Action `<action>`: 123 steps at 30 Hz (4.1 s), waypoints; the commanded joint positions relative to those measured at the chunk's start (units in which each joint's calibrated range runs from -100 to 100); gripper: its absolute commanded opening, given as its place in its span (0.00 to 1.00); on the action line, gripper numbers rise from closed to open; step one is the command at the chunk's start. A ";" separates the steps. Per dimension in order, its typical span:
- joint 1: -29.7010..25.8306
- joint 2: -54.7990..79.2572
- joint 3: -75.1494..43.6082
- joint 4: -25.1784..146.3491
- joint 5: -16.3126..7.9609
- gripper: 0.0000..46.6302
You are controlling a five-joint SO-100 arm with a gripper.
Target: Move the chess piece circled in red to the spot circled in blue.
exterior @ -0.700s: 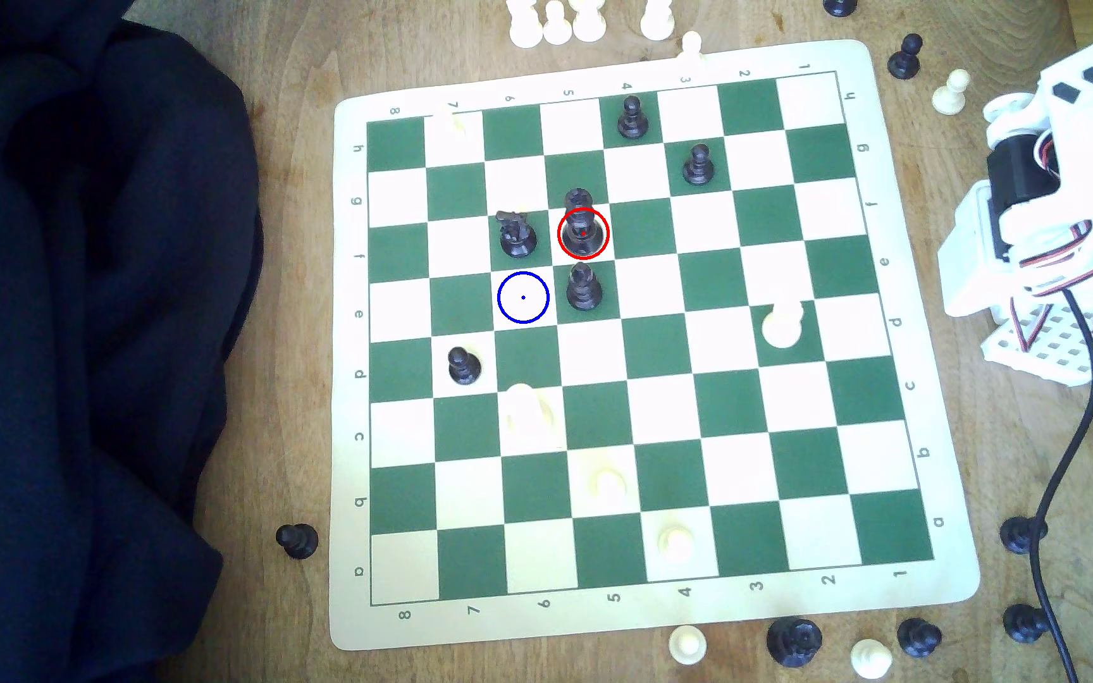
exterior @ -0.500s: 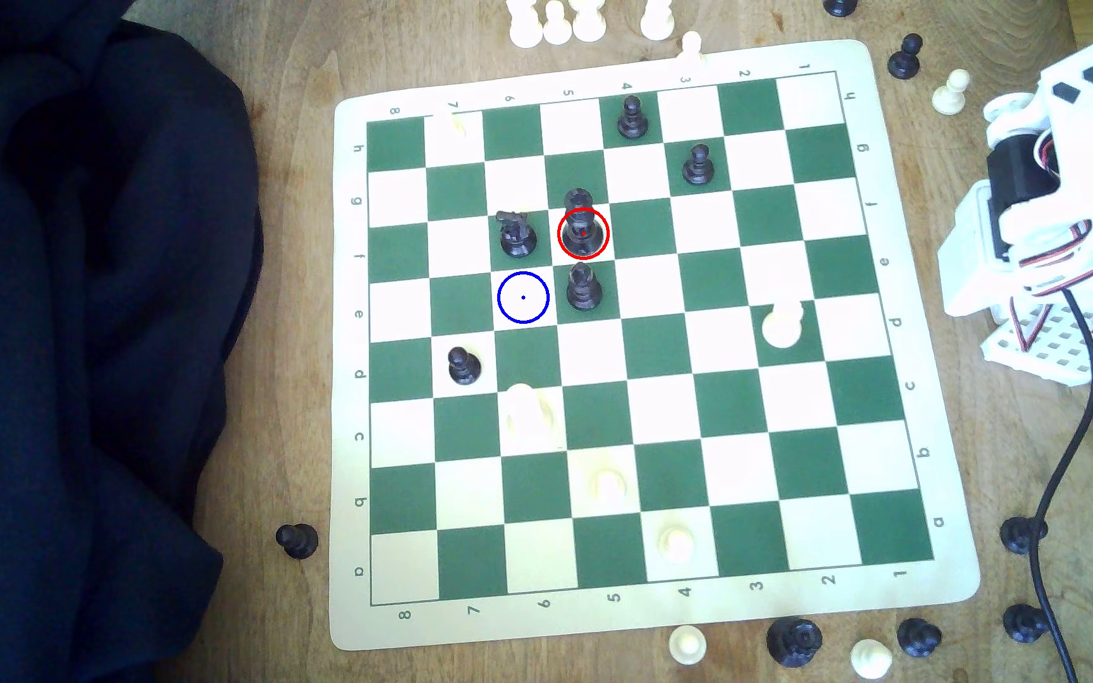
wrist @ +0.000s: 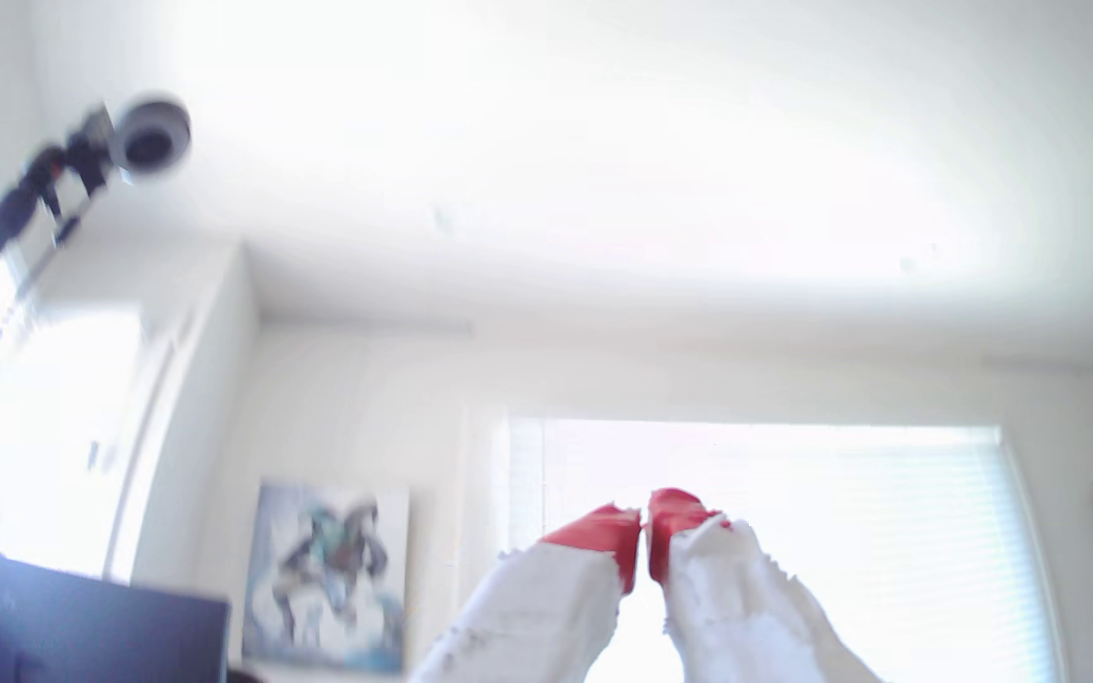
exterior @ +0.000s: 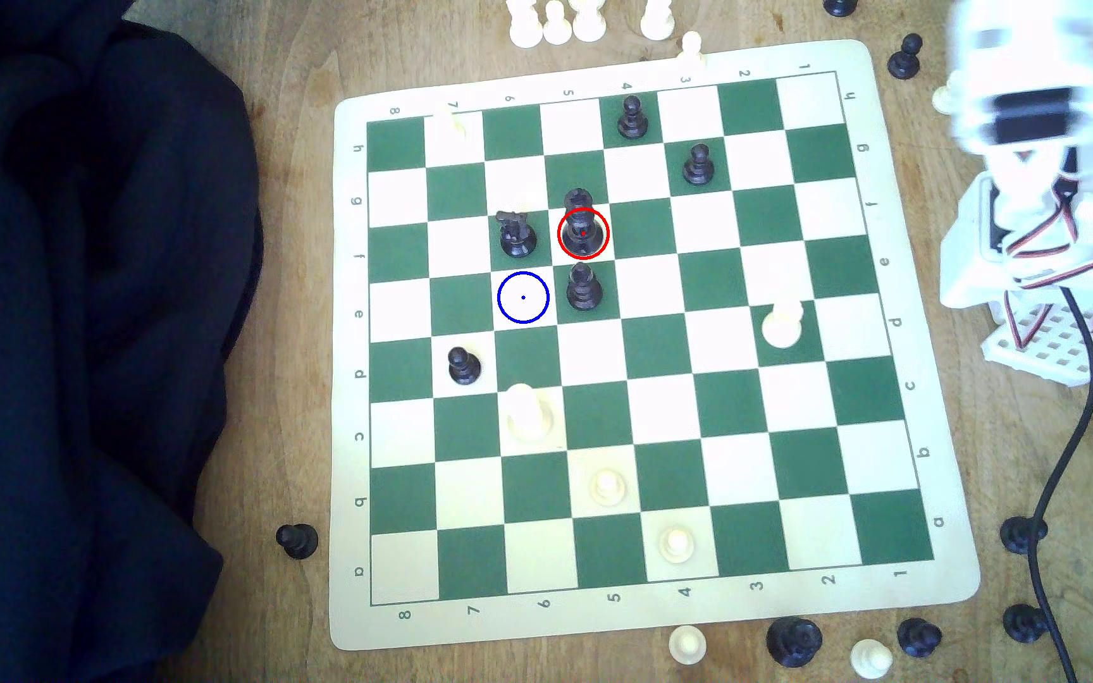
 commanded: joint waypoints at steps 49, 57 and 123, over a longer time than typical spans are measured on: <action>4.11 83.24 -77.62 90.71 -6.06 0.25; 3.17 86.56 -79.80 88.42 -6.98 0.27; -7.31 98.19 -110.71 103.33 -2.83 0.01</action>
